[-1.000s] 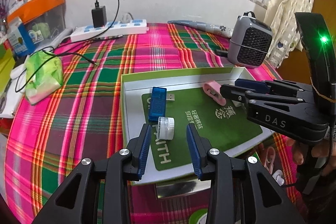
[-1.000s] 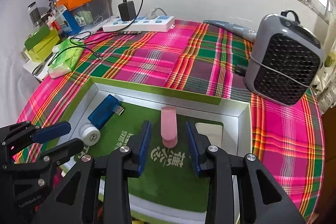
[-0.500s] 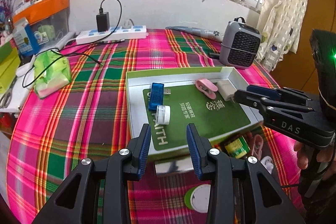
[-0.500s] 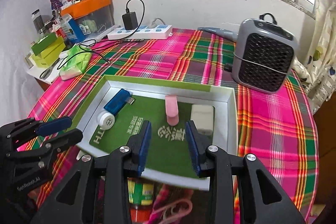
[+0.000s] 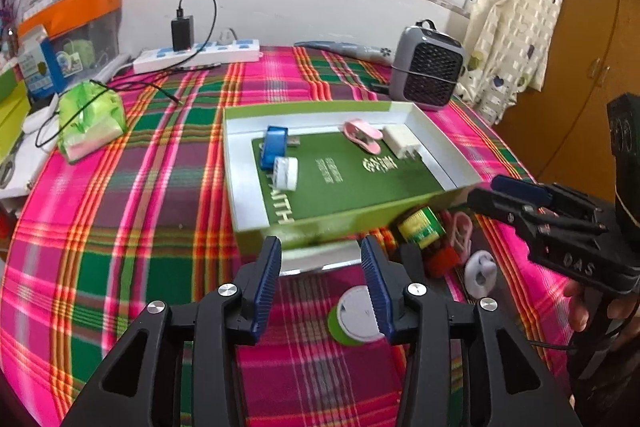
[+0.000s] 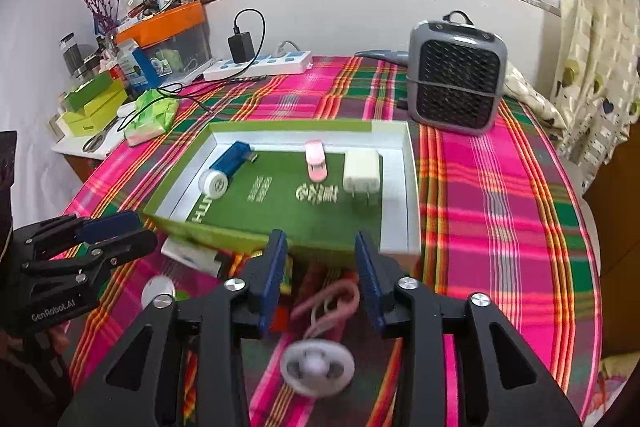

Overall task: Organize rigid objects
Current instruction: 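Withdraw both open grippers from the box back over the table items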

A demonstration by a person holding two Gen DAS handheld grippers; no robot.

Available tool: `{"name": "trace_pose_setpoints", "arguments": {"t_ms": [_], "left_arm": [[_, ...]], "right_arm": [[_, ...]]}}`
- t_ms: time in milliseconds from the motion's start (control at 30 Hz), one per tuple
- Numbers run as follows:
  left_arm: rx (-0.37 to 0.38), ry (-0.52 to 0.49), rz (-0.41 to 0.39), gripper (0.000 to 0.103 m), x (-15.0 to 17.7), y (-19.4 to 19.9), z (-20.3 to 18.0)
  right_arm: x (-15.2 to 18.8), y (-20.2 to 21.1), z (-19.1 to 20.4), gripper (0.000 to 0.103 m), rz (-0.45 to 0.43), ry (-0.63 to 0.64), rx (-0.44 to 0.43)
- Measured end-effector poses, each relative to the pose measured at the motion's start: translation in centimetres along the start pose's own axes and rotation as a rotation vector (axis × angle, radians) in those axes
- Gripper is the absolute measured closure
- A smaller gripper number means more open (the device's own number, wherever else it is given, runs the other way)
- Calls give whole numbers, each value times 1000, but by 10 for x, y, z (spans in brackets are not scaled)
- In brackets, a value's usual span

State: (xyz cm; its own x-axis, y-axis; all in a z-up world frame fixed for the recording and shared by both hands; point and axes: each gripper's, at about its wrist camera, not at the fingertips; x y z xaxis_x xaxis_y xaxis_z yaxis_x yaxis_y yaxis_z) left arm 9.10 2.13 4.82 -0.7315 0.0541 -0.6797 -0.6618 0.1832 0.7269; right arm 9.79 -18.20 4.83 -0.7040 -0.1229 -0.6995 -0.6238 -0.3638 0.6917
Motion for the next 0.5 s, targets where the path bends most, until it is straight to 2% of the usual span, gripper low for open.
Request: {"name": "trace_pose_setpoints", "arguments": {"t_ms": [33, 500], "left_arm": [[4, -1, 1, 62, 2, 1, -1], [62, 12, -6, 61, 30, 10, -4]], "right_arm": [[5, 2, -1, 49, 1, -3, 6], [46, 12, -7, 49, 15, -63, 36]]}}
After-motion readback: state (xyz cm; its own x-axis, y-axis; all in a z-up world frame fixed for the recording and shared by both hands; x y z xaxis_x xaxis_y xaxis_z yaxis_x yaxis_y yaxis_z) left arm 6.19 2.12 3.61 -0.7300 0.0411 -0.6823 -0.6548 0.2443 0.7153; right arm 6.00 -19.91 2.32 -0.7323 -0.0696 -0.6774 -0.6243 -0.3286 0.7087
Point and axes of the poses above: each gripper's, at about its wrist camera, not at the fingertips, and y roughly against the way its jaws point, z to its left, x to its underside, and after that the axes turned 4 degrees about -x, right-handed
